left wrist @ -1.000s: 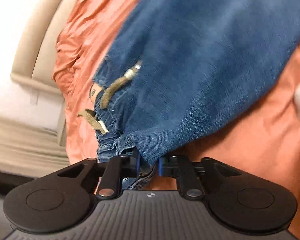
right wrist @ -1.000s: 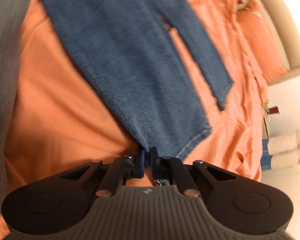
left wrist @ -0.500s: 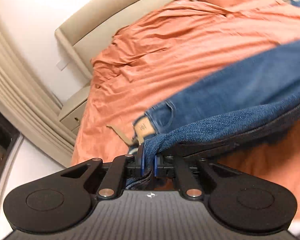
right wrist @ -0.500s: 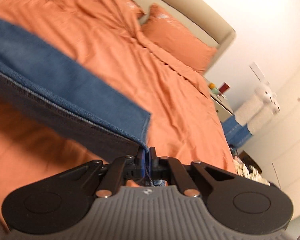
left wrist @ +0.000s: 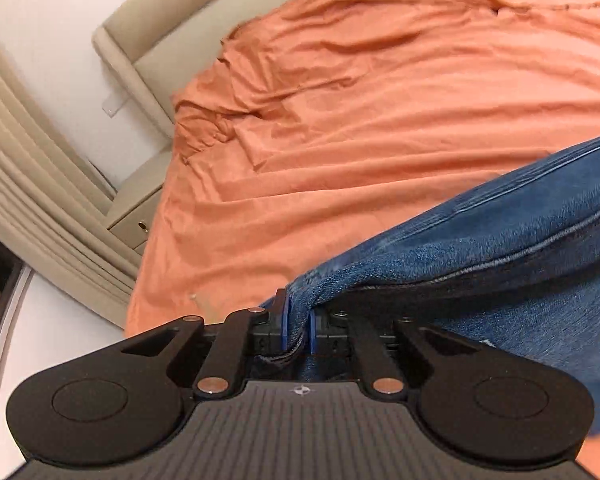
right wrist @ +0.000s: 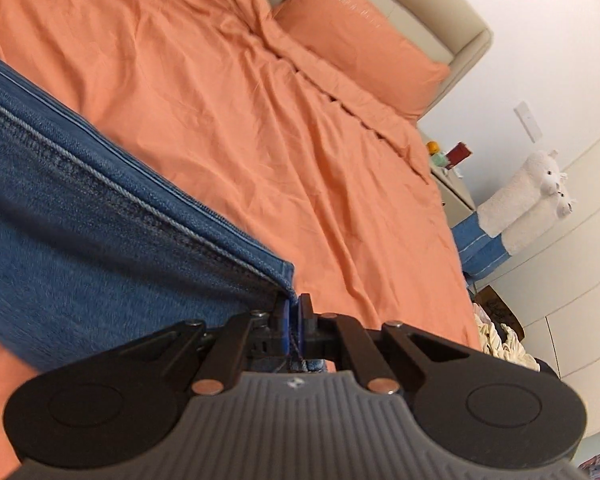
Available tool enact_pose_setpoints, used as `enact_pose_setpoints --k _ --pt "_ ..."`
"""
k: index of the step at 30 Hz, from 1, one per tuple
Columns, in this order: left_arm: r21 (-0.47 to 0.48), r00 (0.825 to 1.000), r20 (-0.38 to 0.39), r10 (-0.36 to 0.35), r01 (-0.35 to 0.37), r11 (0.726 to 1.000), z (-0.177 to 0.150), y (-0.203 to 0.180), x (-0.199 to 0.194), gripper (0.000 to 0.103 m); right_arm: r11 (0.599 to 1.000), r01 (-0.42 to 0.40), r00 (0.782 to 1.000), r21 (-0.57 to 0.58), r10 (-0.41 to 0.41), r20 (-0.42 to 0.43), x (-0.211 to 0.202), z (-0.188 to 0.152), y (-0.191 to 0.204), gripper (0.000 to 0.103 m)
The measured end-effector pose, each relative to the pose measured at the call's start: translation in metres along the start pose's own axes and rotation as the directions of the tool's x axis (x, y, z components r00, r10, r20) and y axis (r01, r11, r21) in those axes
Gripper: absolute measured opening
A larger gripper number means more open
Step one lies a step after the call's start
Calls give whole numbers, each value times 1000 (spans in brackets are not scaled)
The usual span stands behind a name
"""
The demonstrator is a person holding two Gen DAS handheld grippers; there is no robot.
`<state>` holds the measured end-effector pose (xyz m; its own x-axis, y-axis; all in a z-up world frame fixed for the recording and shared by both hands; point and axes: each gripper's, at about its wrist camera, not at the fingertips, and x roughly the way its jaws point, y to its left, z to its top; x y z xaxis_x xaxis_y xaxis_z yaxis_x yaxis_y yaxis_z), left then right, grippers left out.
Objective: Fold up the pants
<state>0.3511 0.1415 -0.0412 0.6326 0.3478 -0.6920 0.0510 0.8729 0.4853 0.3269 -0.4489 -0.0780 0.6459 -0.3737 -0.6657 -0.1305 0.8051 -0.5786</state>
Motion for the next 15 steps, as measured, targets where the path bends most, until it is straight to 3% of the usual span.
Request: enact_pose_setpoints --k 8,12,15 --pt "23 990 -140 -28 32 999 22 -34 108 11 998 -25 994 -55 19 -110 114 30 39 0" --pt "15 986 -160 -41 44 999 17 -42 130 11 995 -50 988 -86 37 -151 145 34 54 0" --pt "13 988 -149 -42 45 999 12 -43 129 11 994 -52 988 -91 38 -153 145 29 59 0"
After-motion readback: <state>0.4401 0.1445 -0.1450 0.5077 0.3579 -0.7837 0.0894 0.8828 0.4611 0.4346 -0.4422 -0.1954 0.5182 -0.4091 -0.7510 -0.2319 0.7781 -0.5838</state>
